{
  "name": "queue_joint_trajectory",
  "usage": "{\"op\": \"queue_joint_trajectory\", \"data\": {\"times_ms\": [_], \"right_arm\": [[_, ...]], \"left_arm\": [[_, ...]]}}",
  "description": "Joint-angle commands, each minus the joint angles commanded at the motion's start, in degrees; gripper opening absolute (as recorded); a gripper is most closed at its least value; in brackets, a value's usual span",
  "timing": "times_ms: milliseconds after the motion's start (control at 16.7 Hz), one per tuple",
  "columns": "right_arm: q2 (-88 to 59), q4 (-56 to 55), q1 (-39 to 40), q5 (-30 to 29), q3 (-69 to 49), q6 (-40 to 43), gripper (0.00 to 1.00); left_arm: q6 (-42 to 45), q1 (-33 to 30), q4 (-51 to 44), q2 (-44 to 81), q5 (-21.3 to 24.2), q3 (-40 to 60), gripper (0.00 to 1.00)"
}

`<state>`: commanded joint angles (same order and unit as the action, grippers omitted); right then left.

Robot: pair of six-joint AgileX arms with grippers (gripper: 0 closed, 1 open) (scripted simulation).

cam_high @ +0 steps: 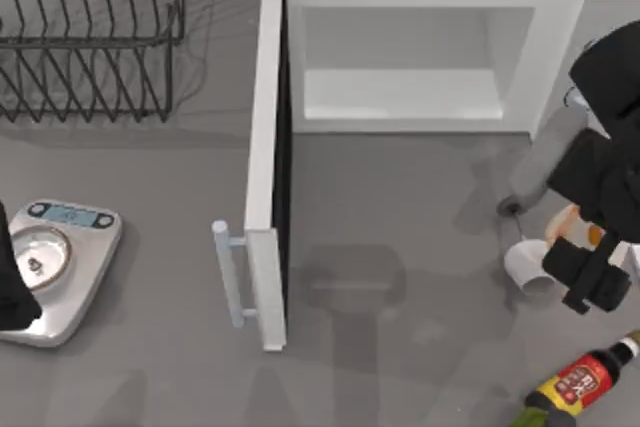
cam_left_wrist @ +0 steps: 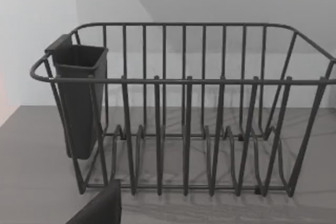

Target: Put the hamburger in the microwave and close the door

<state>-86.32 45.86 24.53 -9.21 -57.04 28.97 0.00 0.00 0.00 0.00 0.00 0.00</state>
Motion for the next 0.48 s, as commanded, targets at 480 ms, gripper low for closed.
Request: {"op": "queue_joint_trajectory", "data": {"times_ms": [480], "right_arm": [[-25.63,-46.31,12.07,-17.08,-10.43,-27.29,0.00]], "left_arm": [[0.00,0.00,0.00,0.00,0.00,0.00,1.00]]}}
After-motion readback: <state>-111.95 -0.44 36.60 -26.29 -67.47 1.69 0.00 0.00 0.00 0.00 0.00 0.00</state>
